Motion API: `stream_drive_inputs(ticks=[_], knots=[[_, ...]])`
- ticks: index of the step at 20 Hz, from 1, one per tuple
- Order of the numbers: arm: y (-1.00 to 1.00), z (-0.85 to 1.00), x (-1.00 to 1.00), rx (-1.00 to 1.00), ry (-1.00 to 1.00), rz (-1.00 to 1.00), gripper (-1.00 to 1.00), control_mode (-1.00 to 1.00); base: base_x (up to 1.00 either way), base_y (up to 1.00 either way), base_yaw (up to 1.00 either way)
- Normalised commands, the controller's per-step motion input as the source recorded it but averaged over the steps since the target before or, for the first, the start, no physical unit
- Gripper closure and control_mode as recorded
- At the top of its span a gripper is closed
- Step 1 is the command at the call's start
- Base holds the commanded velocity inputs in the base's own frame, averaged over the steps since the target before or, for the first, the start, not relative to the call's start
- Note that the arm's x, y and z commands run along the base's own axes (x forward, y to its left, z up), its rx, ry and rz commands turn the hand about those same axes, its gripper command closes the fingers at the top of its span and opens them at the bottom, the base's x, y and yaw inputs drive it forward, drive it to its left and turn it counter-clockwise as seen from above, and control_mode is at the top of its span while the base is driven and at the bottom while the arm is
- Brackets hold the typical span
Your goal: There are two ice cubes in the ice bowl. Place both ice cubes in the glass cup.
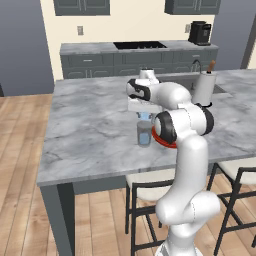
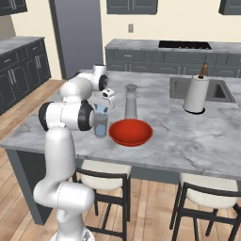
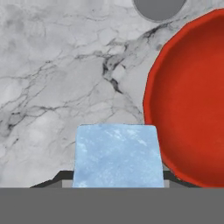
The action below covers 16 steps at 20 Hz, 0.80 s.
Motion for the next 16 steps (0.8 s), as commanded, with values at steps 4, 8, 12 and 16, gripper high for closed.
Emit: stream_drive_inputs(ticks=[4,8,12,16], knots=[[0.0,0.05,-0.29,0.0,-0.09,0.0,1.0,-1.0,0.0,0.0,0.0],[0.13,0.04,-0.28,0.0,-0.04,0.0,1.0,-1.0,0.0,0.0,0.0],[0.21,0.0,-0.39,0.0,0.0,0.01,1.0,-1.0,0.0,0.0,0.0],[0.03,0.0,-0.07,0.0,-0.02,0.0,1.0,-1.0,0.0,0.0,0.0]])
